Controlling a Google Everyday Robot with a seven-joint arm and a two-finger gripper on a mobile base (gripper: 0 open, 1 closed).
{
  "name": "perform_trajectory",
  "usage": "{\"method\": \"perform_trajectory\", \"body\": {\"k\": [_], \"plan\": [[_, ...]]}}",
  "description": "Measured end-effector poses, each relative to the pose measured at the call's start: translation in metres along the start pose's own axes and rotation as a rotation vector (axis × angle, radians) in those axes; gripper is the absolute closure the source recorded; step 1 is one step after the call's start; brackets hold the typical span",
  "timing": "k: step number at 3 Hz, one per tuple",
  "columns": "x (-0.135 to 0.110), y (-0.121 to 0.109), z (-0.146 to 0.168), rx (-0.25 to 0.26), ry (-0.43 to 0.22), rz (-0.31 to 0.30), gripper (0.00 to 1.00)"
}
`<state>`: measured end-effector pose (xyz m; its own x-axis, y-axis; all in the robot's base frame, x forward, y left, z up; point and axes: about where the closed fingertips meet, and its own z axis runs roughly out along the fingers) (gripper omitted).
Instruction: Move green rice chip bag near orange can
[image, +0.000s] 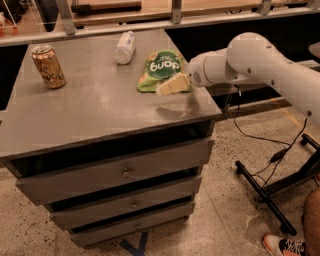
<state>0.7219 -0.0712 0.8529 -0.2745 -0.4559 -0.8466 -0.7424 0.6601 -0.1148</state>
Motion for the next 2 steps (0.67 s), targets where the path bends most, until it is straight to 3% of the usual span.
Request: {"method": "perform_trajectory", "body": {"k": [1, 2], "plan": [[-0.0019, -0.0030, 0.0189, -0.003, -0.004, 0.001, 0.00], [-0.0037, -0.0038, 0.0249, -0.001, -0.016, 0.000, 0.17]]}}
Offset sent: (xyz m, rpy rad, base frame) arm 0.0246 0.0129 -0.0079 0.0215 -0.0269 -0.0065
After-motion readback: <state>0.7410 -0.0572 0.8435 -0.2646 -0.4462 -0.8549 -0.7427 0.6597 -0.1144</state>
